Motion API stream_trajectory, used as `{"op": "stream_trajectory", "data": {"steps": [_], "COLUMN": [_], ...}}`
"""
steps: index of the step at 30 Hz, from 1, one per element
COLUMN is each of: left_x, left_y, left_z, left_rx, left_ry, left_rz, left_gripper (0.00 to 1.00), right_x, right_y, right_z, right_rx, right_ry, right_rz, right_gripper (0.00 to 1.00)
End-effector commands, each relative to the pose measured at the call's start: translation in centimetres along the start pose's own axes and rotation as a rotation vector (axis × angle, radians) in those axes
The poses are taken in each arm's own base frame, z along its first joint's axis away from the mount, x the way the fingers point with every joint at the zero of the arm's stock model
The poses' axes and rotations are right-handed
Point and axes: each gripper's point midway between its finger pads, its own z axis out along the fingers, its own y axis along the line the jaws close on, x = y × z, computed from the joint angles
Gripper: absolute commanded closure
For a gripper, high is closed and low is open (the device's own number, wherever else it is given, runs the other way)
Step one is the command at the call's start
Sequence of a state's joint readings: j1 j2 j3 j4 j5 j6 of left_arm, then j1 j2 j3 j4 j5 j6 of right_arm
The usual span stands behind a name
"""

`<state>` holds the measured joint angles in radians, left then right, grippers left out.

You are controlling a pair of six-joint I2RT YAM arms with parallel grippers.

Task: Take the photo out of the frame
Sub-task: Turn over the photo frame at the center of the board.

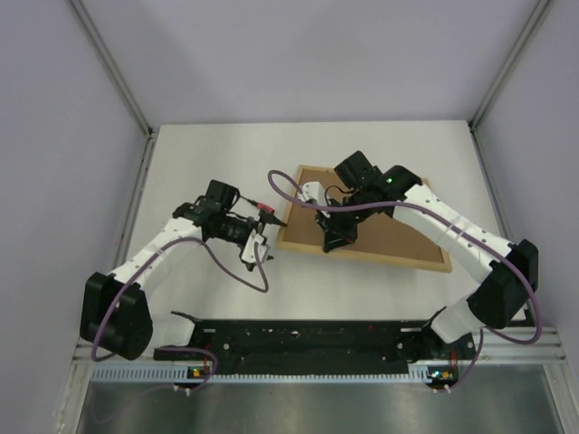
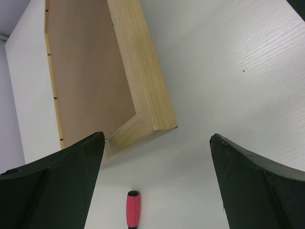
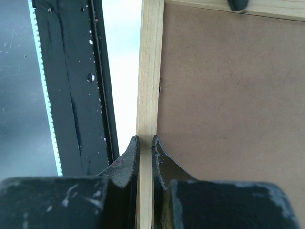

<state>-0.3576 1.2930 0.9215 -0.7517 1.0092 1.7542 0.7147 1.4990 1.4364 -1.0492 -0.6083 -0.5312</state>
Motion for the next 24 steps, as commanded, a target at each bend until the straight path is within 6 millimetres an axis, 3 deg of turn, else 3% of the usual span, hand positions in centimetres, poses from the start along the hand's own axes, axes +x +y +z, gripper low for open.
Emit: {"op": "stream_trajectory", "data": {"steps": [1, 12, 17, 18, 21, 24], "left_x": [1.1, 1.2, 1.7, 1.8, 1.8, 2.2], "left_y": [3.2, 6.4, 4.9, 4.4, 2.0, 0.2], "left_z": [0.2, 3.1, 3.6, 3.3, 2.2, 1.1], "left_rx": [-0.078, -0.105, -0.064, -0.069, -0.061, -0.086], "left_ry": [0.043, 0.041, 0.066, 0.072, 0.047, 0.053], "left_rz": [0.010, -0.104, -0.144, -0.148, -0.176, -0.199], "left_gripper": [0.02, 0.04, 0.07, 0.06, 0.04, 0.02], "right_x": [-3.4, -4.8, -1.3, -0.2, 4.2, 7.0], "right_y": [1.0, 0.3, -1.5, -1.9, -3.0, -3.4], "right_z": [-2.0, -2.1, -0.9, -0.5, 1.5, 3.1], "right_rx": [-0.019, -0.033, 0.051, 0.080, 0.169, 0.196], "right_ry": [-0.119, -0.143, -0.040, -0.018, 0.083, 0.122], "right_rz": [-0.071, -0.056, -0.066, -0.075, -0.101, -0.114], "right_gripper": [1.00, 1.00, 1.00, 0.96, 0.60, 0.47]}}
